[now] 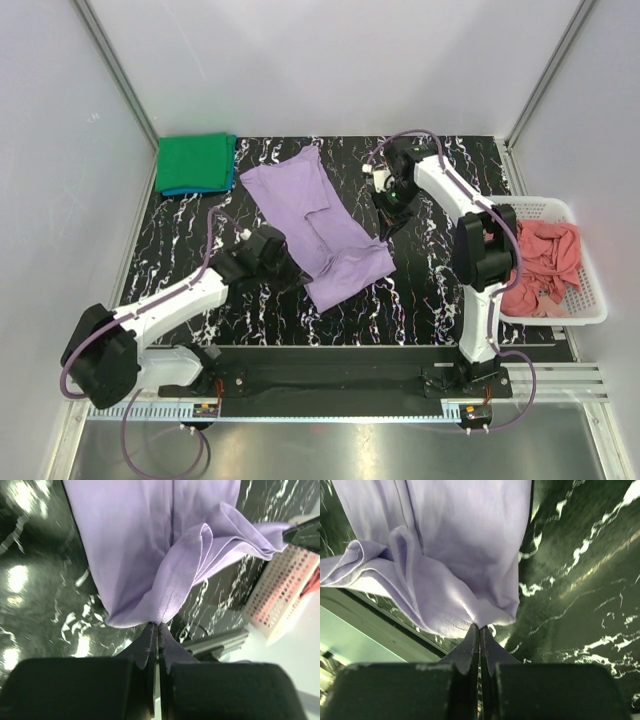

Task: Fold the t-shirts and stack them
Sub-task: Fold the tshirt

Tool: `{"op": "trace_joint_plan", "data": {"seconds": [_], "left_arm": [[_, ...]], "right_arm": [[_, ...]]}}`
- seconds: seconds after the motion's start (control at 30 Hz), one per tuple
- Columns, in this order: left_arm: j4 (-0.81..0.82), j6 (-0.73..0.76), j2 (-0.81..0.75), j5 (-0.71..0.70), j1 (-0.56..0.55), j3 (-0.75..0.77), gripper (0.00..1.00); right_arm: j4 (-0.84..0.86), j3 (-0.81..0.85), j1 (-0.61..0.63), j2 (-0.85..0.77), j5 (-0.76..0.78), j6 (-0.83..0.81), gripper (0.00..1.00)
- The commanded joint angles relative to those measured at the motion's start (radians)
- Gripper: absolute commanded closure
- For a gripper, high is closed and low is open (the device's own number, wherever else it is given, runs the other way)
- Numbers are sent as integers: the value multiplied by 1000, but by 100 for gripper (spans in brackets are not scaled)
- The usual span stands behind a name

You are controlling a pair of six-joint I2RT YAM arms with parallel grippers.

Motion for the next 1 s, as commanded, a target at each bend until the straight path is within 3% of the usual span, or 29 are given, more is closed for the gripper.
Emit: {"op": "trace_joint_plan", "data": {"seconds": [0.0, 0.4, 0.97], "left_arm": [[-48, 86, 32, -34, 35, 66, 100], [-135, 177, 46, -77, 129, 138, 100], [-72, 335, 172, -48, 301, 210, 100]], "right_arm": [[-30, 91, 12, 41, -24, 69, 100], [-47, 292, 55, 149, -29, 108, 100], [8, 528, 70, 327, -69, 205, 100]]}}
